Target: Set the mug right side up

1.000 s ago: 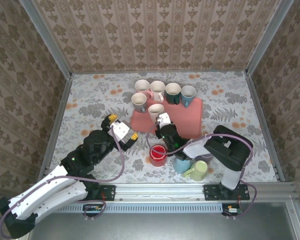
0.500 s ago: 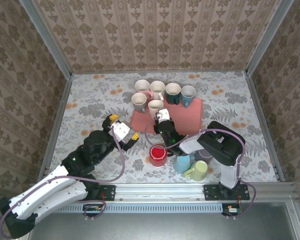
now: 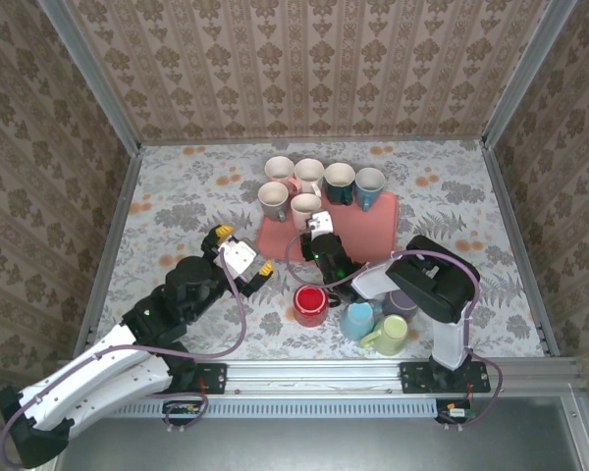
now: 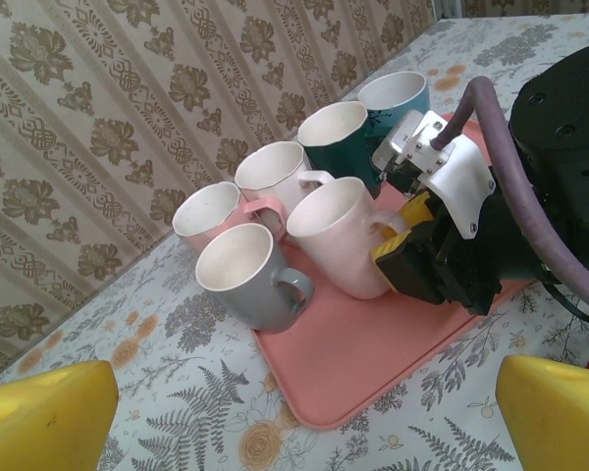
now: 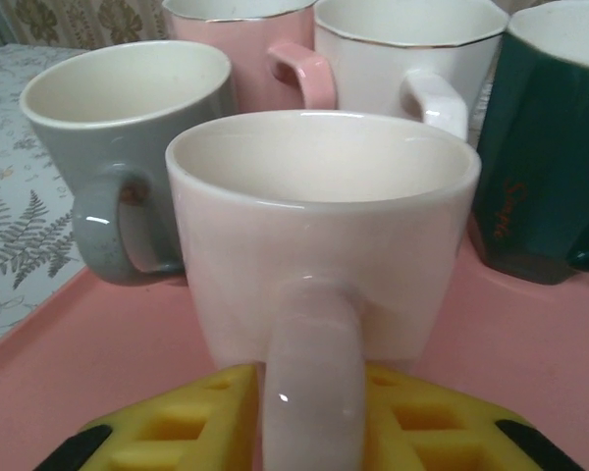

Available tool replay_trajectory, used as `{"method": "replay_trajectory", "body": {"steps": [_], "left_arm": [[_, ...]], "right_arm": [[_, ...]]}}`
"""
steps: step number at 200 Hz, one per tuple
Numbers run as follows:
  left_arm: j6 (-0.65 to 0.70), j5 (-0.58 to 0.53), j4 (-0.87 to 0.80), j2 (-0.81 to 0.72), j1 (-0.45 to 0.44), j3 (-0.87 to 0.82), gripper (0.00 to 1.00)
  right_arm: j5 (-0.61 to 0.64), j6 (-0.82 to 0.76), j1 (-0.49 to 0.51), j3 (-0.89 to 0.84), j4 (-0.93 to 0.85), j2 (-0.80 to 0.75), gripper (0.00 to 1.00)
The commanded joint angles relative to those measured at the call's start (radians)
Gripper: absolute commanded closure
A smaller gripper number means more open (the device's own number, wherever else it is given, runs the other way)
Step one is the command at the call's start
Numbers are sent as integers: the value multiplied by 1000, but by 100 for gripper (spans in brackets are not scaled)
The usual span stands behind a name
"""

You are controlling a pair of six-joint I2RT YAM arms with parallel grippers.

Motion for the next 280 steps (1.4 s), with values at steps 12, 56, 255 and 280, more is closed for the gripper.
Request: {"method": "replay_trajectory", "body": {"steps": [12, 56, 255, 280], "left_arm": [[17, 21, 31, -4, 2, -13, 0], [22, 22, 36, -2, 5, -16, 0], [19, 1, 45, 13, 6, -19, 0], [16, 6, 47, 13, 10, -19, 0]], "right_arm": [[-45, 20, -12, 8, -15, 22, 65], [-66, 32, -29, 29, -44, 27, 66], [-201, 52, -85, 116, -141, -8, 53], [-217, 26, -86, 84, -174, -104, 44]]}}
